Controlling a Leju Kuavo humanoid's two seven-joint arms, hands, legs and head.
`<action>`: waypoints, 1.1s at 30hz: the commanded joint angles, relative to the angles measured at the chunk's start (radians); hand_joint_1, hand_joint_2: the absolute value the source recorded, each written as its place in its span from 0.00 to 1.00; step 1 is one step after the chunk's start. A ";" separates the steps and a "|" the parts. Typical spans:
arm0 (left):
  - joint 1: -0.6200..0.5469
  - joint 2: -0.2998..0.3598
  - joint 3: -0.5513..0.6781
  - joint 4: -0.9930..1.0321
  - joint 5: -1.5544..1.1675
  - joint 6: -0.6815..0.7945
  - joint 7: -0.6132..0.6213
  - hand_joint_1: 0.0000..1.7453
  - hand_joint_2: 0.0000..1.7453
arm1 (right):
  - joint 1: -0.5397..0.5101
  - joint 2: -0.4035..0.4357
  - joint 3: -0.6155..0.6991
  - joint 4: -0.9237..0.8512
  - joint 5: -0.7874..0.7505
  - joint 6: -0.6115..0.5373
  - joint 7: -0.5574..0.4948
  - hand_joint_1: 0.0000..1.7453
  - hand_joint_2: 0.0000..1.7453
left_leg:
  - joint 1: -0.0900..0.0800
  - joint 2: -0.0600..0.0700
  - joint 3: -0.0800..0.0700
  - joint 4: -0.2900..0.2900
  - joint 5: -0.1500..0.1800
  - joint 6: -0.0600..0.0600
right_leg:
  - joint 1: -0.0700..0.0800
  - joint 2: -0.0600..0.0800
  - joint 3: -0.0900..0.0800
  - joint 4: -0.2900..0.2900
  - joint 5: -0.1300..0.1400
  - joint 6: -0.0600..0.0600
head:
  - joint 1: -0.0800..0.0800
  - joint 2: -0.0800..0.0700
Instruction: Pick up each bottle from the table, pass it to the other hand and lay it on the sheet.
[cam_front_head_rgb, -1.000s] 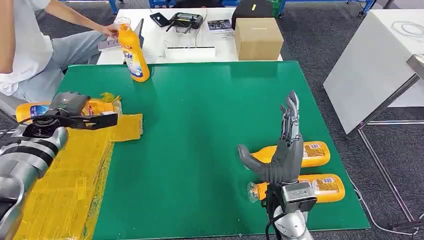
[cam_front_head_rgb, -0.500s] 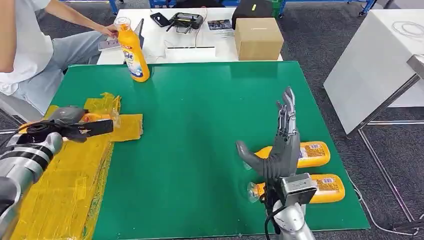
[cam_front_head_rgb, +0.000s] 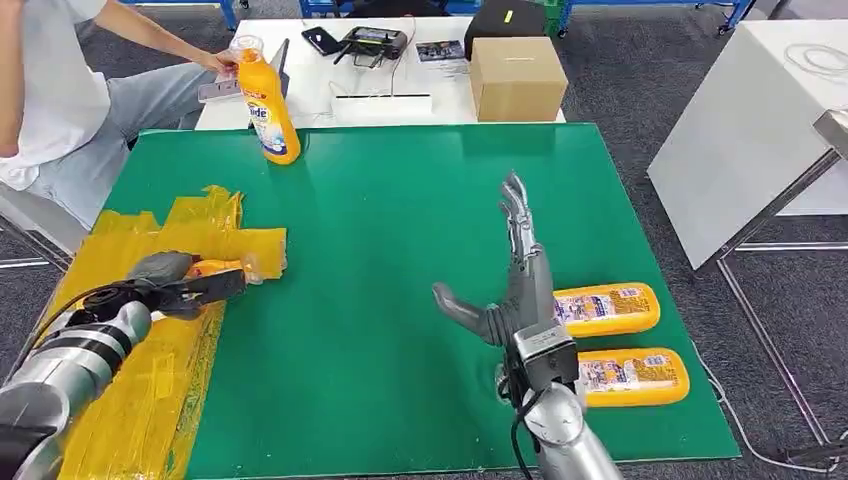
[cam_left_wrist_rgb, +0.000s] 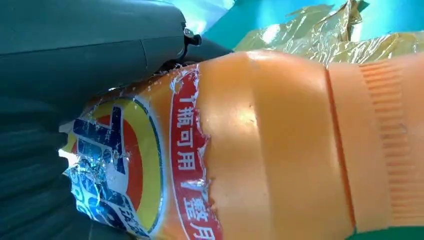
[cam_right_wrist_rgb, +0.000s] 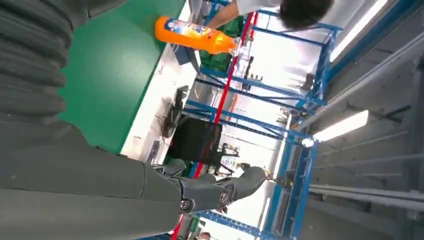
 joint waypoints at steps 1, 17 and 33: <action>0.050 -0.043 0.019 0.085 0.002 0.020 0.008 1.00 1.00 | -0.057 -0.011 0.032 0.100 -0.003 0.005 0.009 0.00 1.00 | 0.001 0.003 0.007 -0.003 0.000 -0.001 | 0.001 0.004 0.006 -0.004 0.001 -0.001 | 0.000 0.000; 0.065 -0.085 0.018 0.051 -0.056 0.280 0.100 0.00 1.00 | -0.031 -0.014 0.024 0.078 0.006 -0.001 0.020 0.00 1.00 | 0.002 -0.002 0.009 -0.002 0.002 -0.001 | 0.002 -0.001 0.010 -0.004 0.001 -0.002 | 0.000 0.000; 0.080 -0.094 0.002 0.024 -0.183 0.478 0.147 0.00 1.00 | -0.019 -0.009 0.019 0.075 0.014 -0.002 0.026 0.00 1.00 | 0.001 -0.003 0.007 0.000 0.002 -0.001 | 0.001 -0.003 0.007 -0.001 0.000 -0.001 | 0.000 0.000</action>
